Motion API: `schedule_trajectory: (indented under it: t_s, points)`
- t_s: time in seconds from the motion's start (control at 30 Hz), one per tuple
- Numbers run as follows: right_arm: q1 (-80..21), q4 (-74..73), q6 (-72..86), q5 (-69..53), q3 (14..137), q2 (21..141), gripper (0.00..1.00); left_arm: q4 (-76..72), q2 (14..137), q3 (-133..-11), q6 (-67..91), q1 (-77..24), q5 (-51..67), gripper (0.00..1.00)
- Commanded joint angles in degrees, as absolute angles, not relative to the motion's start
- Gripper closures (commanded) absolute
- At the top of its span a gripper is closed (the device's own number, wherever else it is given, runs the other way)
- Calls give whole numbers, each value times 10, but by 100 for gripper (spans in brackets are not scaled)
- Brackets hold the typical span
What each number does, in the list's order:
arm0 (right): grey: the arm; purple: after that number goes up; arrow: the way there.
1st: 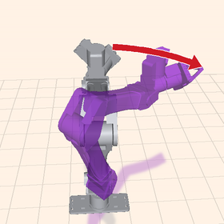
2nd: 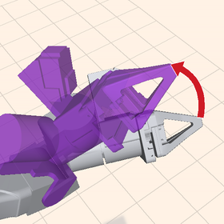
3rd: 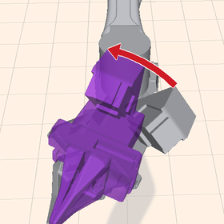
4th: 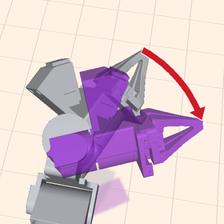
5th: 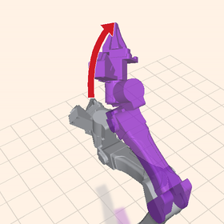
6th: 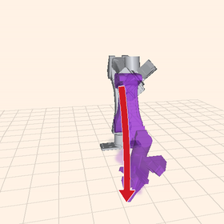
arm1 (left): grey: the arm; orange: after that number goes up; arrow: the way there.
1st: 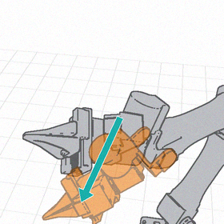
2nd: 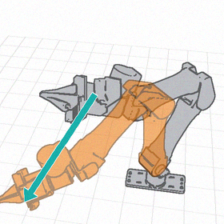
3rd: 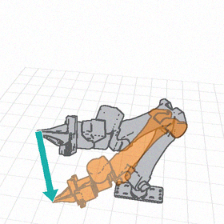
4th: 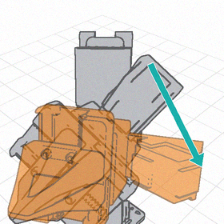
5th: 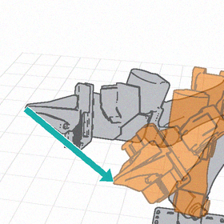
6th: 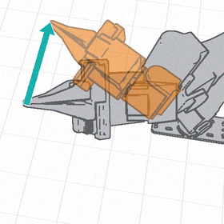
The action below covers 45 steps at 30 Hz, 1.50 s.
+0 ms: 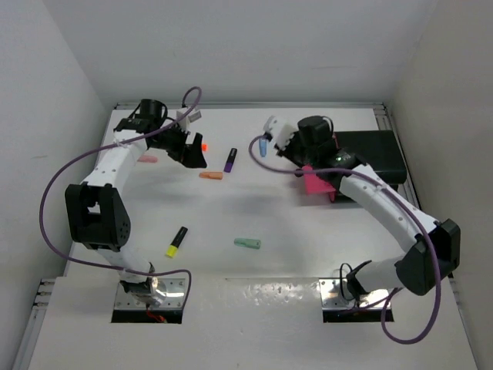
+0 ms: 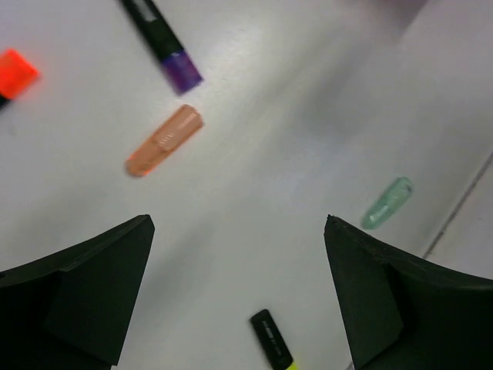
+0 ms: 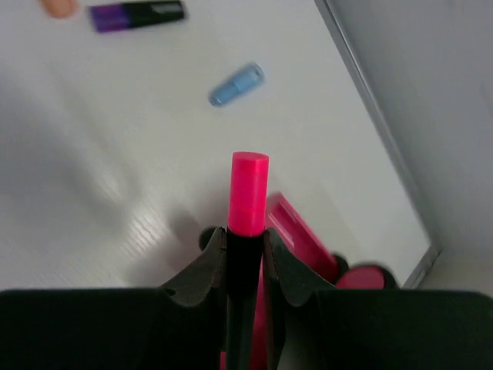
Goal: Sort the stationery into containers
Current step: Place the pen in the drawer.
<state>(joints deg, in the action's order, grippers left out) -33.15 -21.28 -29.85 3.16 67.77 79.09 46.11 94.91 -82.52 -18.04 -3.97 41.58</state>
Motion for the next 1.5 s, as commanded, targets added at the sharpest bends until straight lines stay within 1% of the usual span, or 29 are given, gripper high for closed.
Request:
schedule_trajectory:
  t_s: [0.0, 0.03, 0.1, 0.13, 0.17, 0.23, 0.3, 0.33, 0.37, 0.4, 0.47, 0.53, 0.57, 0.67, 0.77, 0.8, 0.9, 1.03, 1.13, 1.17, 1.3, 1.4, 1.43, 1.47]
  points:
    - [-262, -277, -120, 94, 723, 810, 100, 425, 962, -882, -184, -33, 337, 0]
    - [-249, -305, -94, 98, 739, 834, 100, 411, 973, -887, -183, -31, 326, 0]
    - [-209, -338, -27, 105, 784, 859, 100, 385, 984, -883, -159, -29, 256, 0]
    - [-200, -365, -7, 105, 795, 878, 100, 365, 990, -881, -154, -28, 239, 0]
    - [-192, -373, 29, 103, 807, 884, 100, 355, 994, -877, -161, -25, 233, 0]
    - [-178, -380, 47, 102, 806, 891, 100, 338, 1010, -877, -172, -24, 229, 0]
    - [-177, -379, 59, 109, 802, 899, 100, 349, 1046, -910, -220, -25, 231, 0]
    - [-179, -380, 64, 115, 802, 904, 100, 382, 1065, -931, -238, -25, 235, 0]
    - [-180, -381, 73, 123, 805, 916, 100, 405, 1084, -983, -273, -23, 247, 0]
    - [-179, -378, 76, 131, 804, 920, 100, 449, 1126, -1010, -286, -20, 256, 0]
    - [-178, -372, 88, 142, 801, 934, 97, 475, 1161, -1072, -312, -6, 293, 1]
    - [-177, -370, 97, 145, 806, 946, 93, 481, 1190, -1090, -316, 0, 319, 1]
    - [-178, -370, 98, 146, 807, 954, 86, 474, 1200, -1093, -315, 15, 319, 1]
    - [-181, -367, 102, 161, 809, 966, 78, 448, 1218, -1099, -340, 15, 299, 1]
    - [-180, -368, 103, 180, 814, 976, 76, 474, 1257, -1135, -386, 12, 276, 4]
    - [-180, -370, 99, 183, 816, 980, 76, 488, 1269, -1167, -410, 11, 279, 5]
    - [-178, -370, 100, 185, 818, 983, 74, 513, 1309, -1205, -443, 11, 287, 8]
    - [-178, -371, 99, 189, 823, 987, 69, 485, 1320, -1187, -484, 6, 308, 8]
    - [-178, -374, 99, 189, 827, 989, 62, 480, 1334, -1186, -505, 6, 314, 8]
    - [-177, -374, 99, 188, 831, 989, 60, 478, 1339, -1187, -509, -10, 316, 8]
    - [-178, -385, 99, 166, 848, 987, 59, 472, 1365, -1190, -518, -15, 325, 9]
    - [-181, -393, 103, 141, 864, 973, 58, 480, 1382, -1189, -526, -19, 321, 13]
    - [-184, -396, 101, 120, 870, 969, 58, 487, 1385, -1188, -536, -23, 320, 17]
    - [-191, -396, 98, 115, 872, 964, 58, 491, 1391, -1187, -540, -25, 316, 19]
